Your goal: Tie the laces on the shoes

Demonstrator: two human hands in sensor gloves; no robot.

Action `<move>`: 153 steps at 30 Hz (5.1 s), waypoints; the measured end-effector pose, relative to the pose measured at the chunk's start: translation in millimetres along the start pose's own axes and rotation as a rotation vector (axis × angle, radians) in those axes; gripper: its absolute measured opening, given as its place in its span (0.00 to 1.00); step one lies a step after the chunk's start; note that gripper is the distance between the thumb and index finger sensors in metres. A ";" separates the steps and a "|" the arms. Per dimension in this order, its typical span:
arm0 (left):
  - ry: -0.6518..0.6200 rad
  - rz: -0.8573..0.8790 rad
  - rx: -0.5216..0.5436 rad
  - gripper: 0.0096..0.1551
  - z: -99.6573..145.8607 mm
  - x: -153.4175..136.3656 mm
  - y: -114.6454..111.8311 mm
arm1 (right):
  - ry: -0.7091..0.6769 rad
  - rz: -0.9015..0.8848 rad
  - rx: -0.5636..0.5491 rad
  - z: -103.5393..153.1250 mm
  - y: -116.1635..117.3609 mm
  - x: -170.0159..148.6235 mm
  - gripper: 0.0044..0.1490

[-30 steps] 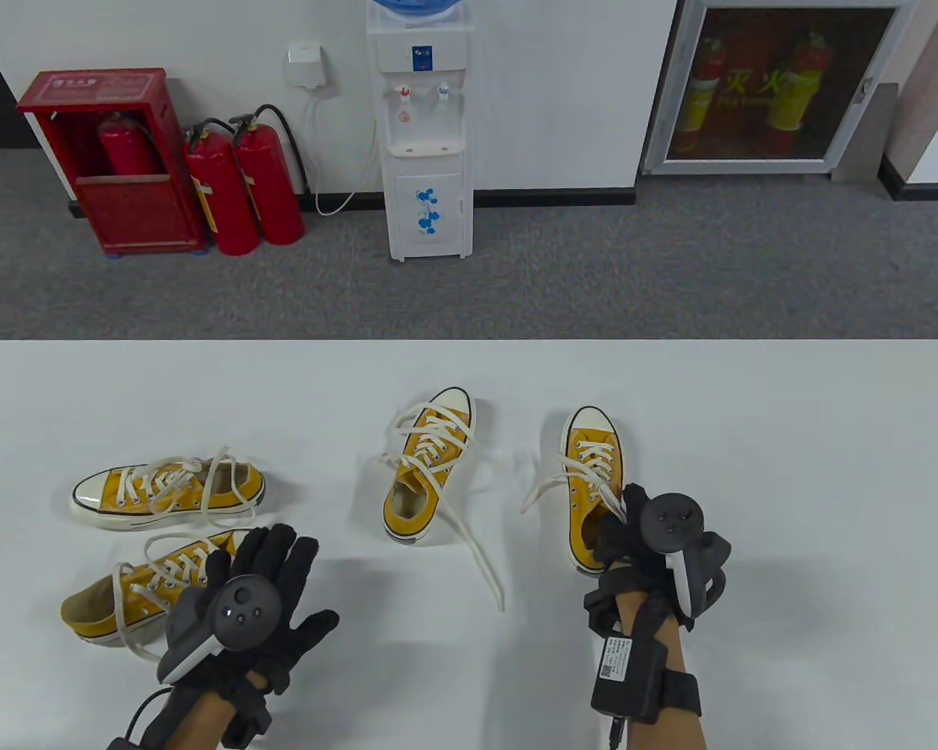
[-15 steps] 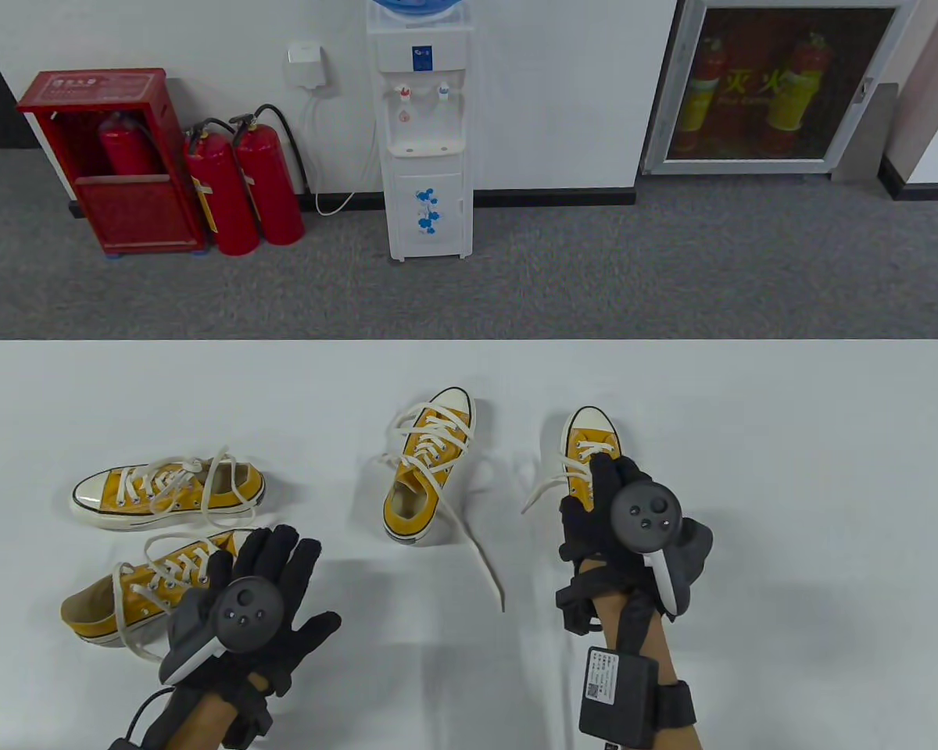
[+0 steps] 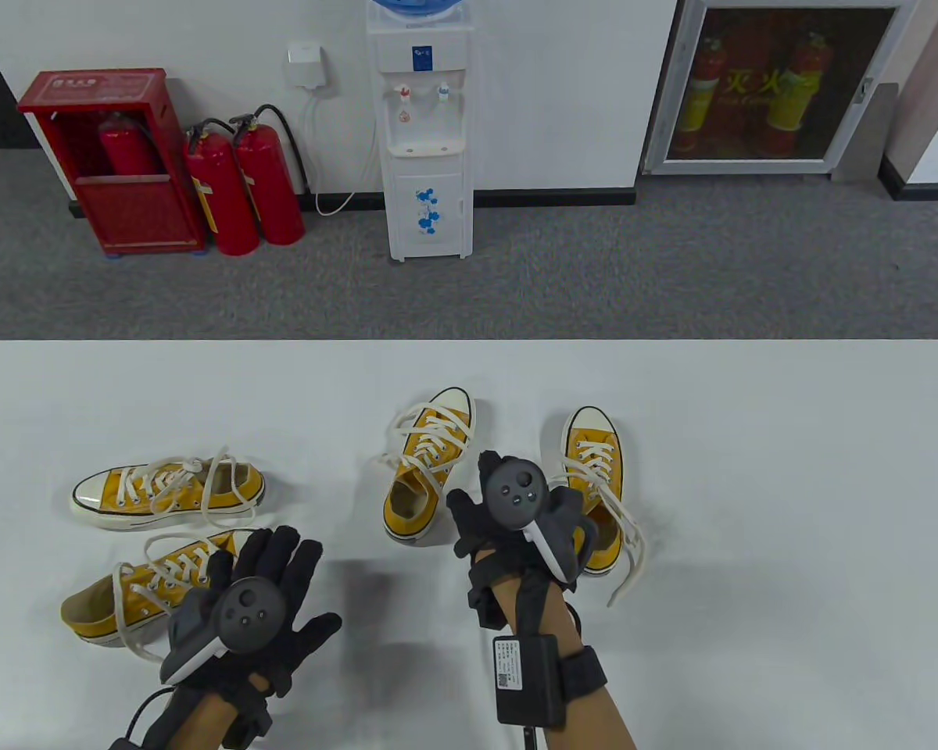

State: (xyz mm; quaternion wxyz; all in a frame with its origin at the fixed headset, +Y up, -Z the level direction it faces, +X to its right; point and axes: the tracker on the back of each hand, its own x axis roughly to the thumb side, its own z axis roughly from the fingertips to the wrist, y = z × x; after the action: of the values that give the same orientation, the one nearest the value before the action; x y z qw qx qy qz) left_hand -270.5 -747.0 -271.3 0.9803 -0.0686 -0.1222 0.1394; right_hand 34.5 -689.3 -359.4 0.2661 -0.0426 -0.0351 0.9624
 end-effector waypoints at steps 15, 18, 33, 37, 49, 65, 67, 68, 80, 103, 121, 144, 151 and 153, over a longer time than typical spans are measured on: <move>0.004 0.002 -0.005 0.58 0.0 0.1 0.2 | 0.162 0.036 0.138 -30.3 65.7 1.9 0.48; 0.002 0.014 -0.019 0.58 -1.0 0.5 -1.9 | 0.214 0.033 0.177 -37.8 77.8 0.4 0.48; 0.011 0.014 -0.039 0.58 -2.1 0.3 -4.7 | 0.247 0.203 0.107 -52.4 90.8 3.4 0.30; 0.011 0.017 -0.033 0.58 -2.1 -0.1 -4.3 | 0.219 0.209 0.084 -49.9 88.1 0.5 0.29; 0.008 0.019 -0.033 0.58 -2.6 -0.1 -4.6 | 0.025 0.143 0.031 -5.8 39.5 -2.0 0.30; 0.000 0.040 -0.057 0.58 -3.7 1.8 -9.4 | -0.099 0.164 0.050 74.7 26.0 -15.5 0.30; -0.001 0.042 -0.058 0.58 -3.6 1.9 -9.6 | -0.111 0.176 0.058 80.0 29.9 -16.1 0.30; -0.001 0.042 -0.058 0.58 -3.6 1.9 -9.6 | -0.119 0.183 0.057 83.1 32.0 -15.7 0.30; 0.004 0.035 -0.069 0.58 -3.6 2.8 -10.6 | -0.153 0.243 0.122 92.7 60.3 -18.3 0.30; 0.007 0.034 -0.062 0.58 -3.9 1.9 -9.7 | -0.039 -0.003 0.110 70.4 -0.2 -31.9 0.47; 0.004 0.032 -0.061 0.58 -3.8 1.8 -10.1 | -0.134 0.130 0.247 33.6 57.9 24.1 0.34; 0.007 0.039 -0.058 0.58 -4.3 0.4 -8.8 | -0.070 -0.180 0.176 25.5 38.4 -7.0 0.26; 0.003 0.039 -0.059 0.58 -4.3 0.8 -9.1 | -0.071 -0.365 0.154 34.0 8.8 -32.8 0.28; 0.002 0.038 -0.058 0.58 -4.3 0.9 -9.1 | -0.067 -0.412 0.176 38.5 5.1 -43.1 0.28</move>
State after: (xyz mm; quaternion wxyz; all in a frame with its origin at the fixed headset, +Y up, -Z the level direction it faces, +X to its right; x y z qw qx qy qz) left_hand -266.2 -755.9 -273.7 0.9752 -0.0996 -0.1237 0.1542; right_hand 64.8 -717.7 -318.8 0.4582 0.0210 0.0322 0.8880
